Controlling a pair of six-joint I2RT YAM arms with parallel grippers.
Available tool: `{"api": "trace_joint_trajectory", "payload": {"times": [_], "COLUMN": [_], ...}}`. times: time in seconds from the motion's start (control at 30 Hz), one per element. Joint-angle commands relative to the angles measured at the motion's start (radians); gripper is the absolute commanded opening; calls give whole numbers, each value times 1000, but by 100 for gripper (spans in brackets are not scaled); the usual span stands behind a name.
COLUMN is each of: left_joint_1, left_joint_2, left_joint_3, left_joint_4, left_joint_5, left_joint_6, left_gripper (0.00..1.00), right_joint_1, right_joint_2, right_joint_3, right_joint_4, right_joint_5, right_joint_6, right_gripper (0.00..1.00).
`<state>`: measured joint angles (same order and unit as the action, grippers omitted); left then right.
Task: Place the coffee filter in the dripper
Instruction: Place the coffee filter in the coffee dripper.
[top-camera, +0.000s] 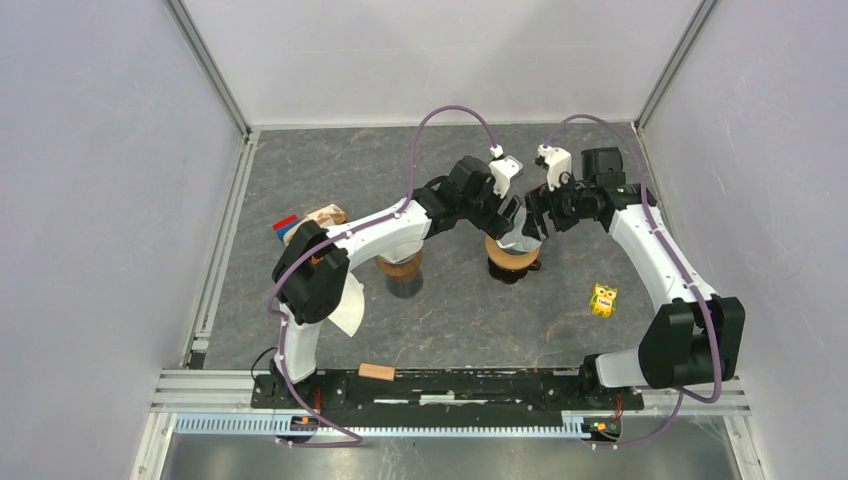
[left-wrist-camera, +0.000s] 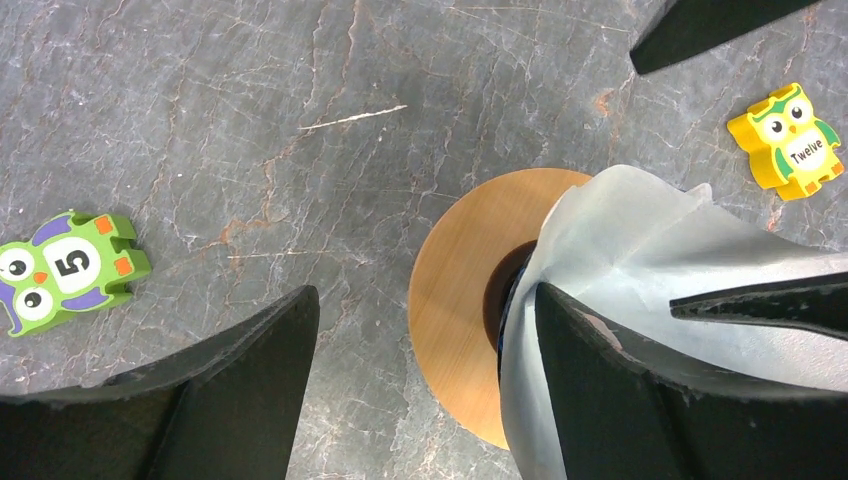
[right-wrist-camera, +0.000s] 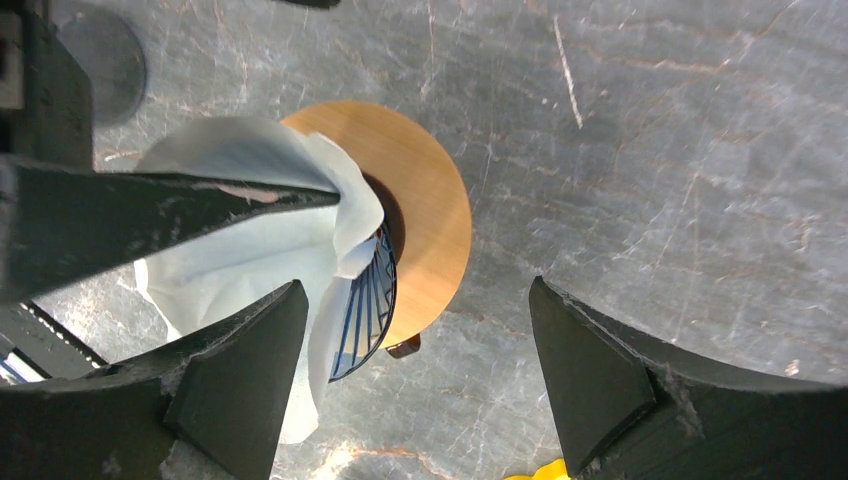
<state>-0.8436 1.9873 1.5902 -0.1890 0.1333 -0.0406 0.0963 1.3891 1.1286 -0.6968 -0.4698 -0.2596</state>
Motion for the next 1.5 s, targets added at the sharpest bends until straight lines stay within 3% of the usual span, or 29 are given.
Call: {"api": "trace_joint_trajectory", "payload": {"times": [0.0,0.93,1.47], "left_joint_1": [1,2,17], "left_joint_2": [-46,-103,-143], "left_joint_3": [31,53,30], "left_joint_4": [3,-52,-31], "left_joint_5": [24,144,253], "left_joint_6": [39,-7,-50], "left_gripper": [86,98,100], "right_joint_1": [-3,-38,-37], "right_joint_2": [-11,-26,-12], "right_joint_3": [76,60,48], "right_joint_4": [-13,-24,-14], "right_joint_5": [-15,-44,9], "right_joint_6": [-9,-8,-3], "right_gripper": [89,87,86]}}
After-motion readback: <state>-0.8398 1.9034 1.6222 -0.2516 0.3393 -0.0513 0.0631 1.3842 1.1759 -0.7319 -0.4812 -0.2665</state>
